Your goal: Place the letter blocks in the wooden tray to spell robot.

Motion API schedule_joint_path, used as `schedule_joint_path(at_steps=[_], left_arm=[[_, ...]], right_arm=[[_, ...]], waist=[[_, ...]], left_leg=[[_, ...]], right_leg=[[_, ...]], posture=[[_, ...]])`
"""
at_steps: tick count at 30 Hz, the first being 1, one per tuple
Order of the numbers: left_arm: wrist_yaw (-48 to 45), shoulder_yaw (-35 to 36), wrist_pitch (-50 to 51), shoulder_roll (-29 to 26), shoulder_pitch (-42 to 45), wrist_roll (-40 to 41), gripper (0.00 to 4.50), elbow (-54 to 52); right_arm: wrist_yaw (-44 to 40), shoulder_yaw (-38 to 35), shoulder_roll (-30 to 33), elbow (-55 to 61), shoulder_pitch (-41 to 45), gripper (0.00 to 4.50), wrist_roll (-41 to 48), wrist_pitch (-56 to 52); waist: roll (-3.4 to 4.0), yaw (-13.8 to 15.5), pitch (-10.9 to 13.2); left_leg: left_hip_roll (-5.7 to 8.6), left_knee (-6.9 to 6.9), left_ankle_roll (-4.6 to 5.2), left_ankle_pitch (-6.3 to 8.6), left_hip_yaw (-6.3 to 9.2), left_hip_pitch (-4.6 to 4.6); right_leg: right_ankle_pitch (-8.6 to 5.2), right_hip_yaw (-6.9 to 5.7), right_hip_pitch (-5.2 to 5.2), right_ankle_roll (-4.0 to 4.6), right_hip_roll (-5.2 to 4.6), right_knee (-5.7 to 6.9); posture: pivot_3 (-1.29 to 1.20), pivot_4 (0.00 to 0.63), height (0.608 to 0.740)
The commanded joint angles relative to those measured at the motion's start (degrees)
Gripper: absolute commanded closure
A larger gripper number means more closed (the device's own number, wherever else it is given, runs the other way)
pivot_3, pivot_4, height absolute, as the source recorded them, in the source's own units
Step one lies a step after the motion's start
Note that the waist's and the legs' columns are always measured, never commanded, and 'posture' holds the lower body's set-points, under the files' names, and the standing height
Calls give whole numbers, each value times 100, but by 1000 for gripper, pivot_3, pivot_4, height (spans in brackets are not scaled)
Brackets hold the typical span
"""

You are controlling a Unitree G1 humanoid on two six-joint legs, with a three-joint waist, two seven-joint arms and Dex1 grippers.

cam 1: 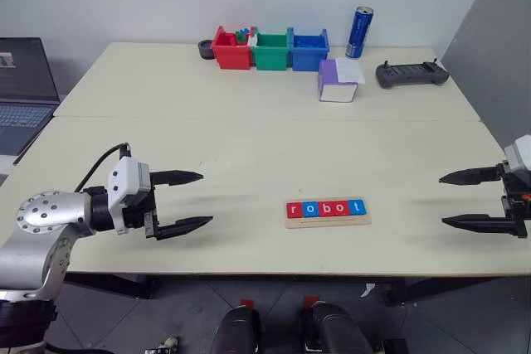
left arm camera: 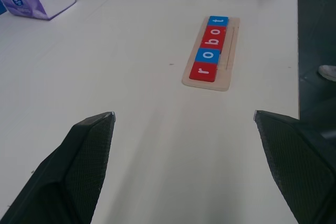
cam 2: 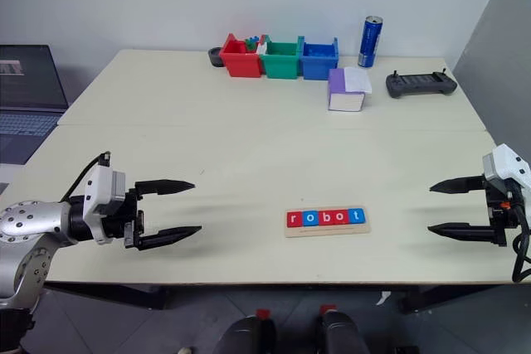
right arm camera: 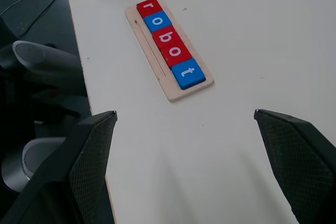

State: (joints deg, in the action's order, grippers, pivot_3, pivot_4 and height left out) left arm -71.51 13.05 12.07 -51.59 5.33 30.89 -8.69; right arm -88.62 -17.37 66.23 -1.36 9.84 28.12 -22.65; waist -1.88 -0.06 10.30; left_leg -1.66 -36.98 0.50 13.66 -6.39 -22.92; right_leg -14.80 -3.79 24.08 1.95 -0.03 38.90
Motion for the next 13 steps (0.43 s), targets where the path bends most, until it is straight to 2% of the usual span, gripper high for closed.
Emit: schedule_joint_path(at_steps=[1,13], left_arm=[[54,161,-32,-55,52,15,0,-151],[62,274,149,-57,-27,202,0,-357]], right_arm=[[-157,23,54,-101,127,45,49,150],[-189,276,112,-456,318,45,22,418]], waist=[[0,0,0],[0,0,0]], left_leg=[[0,0,0,0,0,0],[0,1,0,0,-1,0]], right_leg=[[0,0,0,0,0,-1],[0,0,0,0,0,0]], posture=[[0,150,740],[0,150,740]])
